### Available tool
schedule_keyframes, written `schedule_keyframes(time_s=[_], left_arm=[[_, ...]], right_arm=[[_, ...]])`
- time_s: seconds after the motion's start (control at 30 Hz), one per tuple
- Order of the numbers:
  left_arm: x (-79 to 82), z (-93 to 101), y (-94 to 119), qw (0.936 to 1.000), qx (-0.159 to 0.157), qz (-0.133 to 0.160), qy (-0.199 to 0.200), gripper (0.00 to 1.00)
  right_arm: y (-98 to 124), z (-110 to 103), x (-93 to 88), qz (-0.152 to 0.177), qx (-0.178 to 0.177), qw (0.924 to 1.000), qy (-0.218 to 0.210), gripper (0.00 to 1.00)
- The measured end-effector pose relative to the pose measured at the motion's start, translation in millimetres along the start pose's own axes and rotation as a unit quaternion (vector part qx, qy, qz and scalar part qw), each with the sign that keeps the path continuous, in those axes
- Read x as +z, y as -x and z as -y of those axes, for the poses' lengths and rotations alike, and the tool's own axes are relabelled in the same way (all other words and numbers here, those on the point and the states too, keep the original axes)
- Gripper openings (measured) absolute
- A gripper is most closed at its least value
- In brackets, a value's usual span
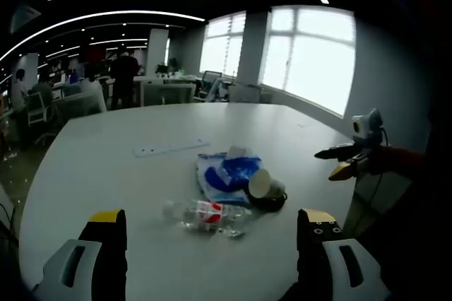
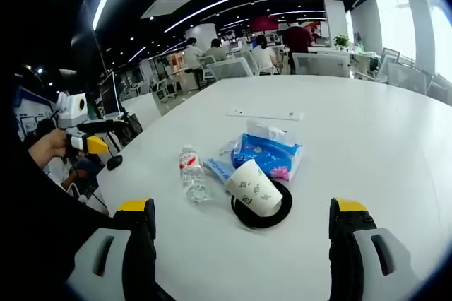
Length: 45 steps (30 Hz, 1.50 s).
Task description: Arrange the tabletop items into an orderly group along one side of the table until the central work area is clear of visible clutter.
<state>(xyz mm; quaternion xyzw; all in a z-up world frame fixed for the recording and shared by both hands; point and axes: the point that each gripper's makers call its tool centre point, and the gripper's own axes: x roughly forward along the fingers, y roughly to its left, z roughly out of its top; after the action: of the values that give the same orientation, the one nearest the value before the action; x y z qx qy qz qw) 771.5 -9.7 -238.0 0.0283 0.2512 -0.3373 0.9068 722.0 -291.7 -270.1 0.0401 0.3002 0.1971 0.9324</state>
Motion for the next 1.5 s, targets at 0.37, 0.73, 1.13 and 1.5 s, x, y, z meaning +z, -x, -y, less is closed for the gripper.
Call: schedule_keyframes(time_s=[0.37, 0.73, 1.13, 1.5], left_arm=[[0.3, -2.9, -1.1, 1.0000, 0.002, 0.000, 0.000, 0.99], [2.7, -9.6, 0.1, 0.9999, 0.011, 0.006, -0.003, 0.99], [6.3, -12.2, 1.0, 0.9999, 0.009, 0.006, -0.008, 1.00], [4.7, -13.6, 3.5, 0.9999, 0.006, 0.005, -0.010, 1.00]], right_arm=[[-0.7, 3.6, 2.1, -0.002, -0.002, 1.0000, 0.004, 1.00], [-1.7, 2.7, 8.2, 0.003, -0.003, 1.0000, 0.001, 1.00], [-5.9, -6.0, 18.4, 0.004, 0.003, 0.9999, 0.010, 1.00], [-31.2, -33.6, 36.9, -0.007, 0.043, 0.9986, 0.031, 0.99]])
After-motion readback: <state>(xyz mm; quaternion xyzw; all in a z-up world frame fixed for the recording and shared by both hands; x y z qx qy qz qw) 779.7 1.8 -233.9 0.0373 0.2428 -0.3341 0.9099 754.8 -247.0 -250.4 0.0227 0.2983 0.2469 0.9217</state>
